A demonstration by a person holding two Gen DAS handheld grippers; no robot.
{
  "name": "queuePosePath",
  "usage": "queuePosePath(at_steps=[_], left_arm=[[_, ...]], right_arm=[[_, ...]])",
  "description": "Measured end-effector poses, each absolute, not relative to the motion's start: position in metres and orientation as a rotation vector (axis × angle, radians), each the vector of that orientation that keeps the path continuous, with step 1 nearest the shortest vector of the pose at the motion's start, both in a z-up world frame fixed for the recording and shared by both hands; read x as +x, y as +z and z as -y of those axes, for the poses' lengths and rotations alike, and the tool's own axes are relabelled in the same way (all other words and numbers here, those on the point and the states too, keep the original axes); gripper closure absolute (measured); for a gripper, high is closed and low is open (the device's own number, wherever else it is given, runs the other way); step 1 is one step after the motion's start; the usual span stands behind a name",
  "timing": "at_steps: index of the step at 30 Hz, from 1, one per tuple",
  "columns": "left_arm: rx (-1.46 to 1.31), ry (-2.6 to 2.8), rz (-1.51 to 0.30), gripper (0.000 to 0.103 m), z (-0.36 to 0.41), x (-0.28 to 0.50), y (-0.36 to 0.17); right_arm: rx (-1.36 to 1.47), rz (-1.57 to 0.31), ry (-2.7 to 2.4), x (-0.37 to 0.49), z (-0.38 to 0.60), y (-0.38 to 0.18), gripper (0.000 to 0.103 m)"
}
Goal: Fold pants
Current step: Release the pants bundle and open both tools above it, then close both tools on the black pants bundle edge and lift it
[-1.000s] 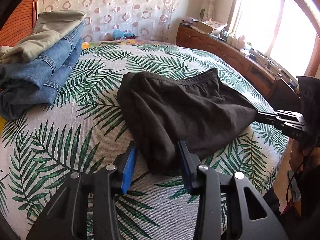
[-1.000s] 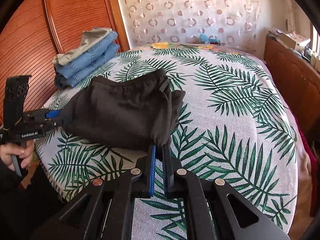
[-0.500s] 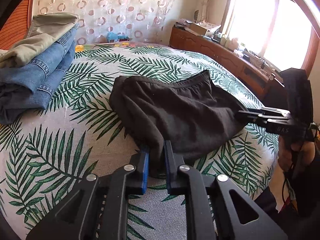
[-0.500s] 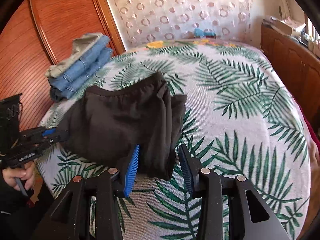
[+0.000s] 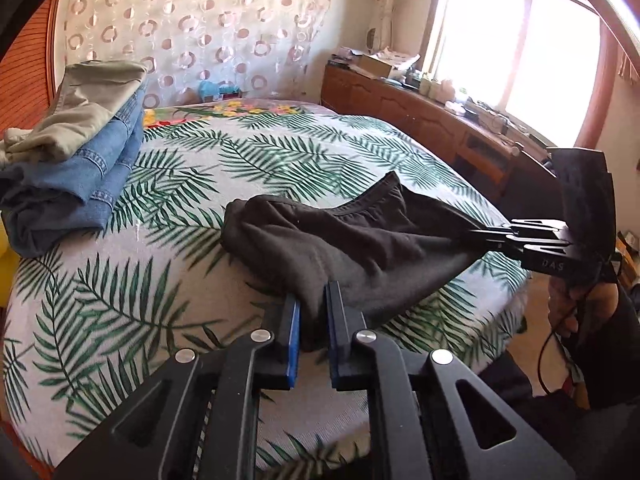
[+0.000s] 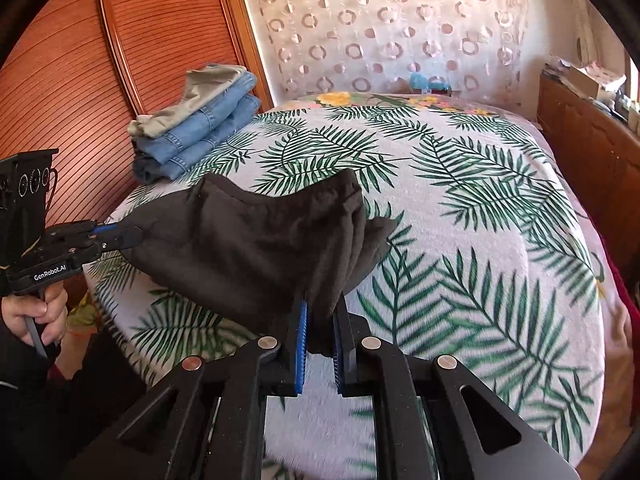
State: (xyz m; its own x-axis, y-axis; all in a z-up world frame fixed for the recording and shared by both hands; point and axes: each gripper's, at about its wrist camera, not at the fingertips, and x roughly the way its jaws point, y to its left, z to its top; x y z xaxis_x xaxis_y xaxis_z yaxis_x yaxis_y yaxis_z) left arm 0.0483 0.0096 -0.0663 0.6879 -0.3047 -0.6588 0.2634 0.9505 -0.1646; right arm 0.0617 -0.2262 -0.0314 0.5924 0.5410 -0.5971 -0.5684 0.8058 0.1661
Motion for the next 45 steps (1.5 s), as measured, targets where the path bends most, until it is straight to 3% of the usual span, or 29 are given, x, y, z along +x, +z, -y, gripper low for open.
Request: queuePosePath(at_steps=[4, 7, 11, 13, 16, 32, 45], left_arm=[[-0.049, -0.308, -0.757, 0.088, -0.007, 0.049, -0.068], [-0.042, -0.288, -0.751, 0.081, -0.006, 0.05, -0.066], [-0.052, -0.273, -0.732, 0.056, -0.012, 0.053, -0.062], [-0.057, -0.268, -0.734, 0.05, -0.015, 0.057, -0.062], [-0.072, -0.253, -0.732, 0.024, -0.018, 0.066, -0.063], [-0.066, -0.167, -0.809, 0.023, -0.038, 0.128, -0.094], [-0.059, -0.172, -0.829, 0.023, -0.038, 0.132, -0.099]], right_arm=[[-0.057, -0.72, 0.652, 0.057, 0.233, -0.035, 0.087], [-0.075, -0.716, 0.633, 0.058, 0.231, -0.035, 0.085], [-0.074, -0.686, 0.605, 0.058, 0.226, -0.025, 0.074], [-0.069, -0.674, 0.605, 0.06, 0.225, -0.021, 0.067], [-0.079, -0.656, 0.596, 0.063, 0.223, -0.02, 0.063], [-0.093, -0.678, 0.569, 0.133, 0.181, -0.026, 0.062], [-0.101, -0.724, 0.508, 0.163, 0.169, -0.039, 0.062]])
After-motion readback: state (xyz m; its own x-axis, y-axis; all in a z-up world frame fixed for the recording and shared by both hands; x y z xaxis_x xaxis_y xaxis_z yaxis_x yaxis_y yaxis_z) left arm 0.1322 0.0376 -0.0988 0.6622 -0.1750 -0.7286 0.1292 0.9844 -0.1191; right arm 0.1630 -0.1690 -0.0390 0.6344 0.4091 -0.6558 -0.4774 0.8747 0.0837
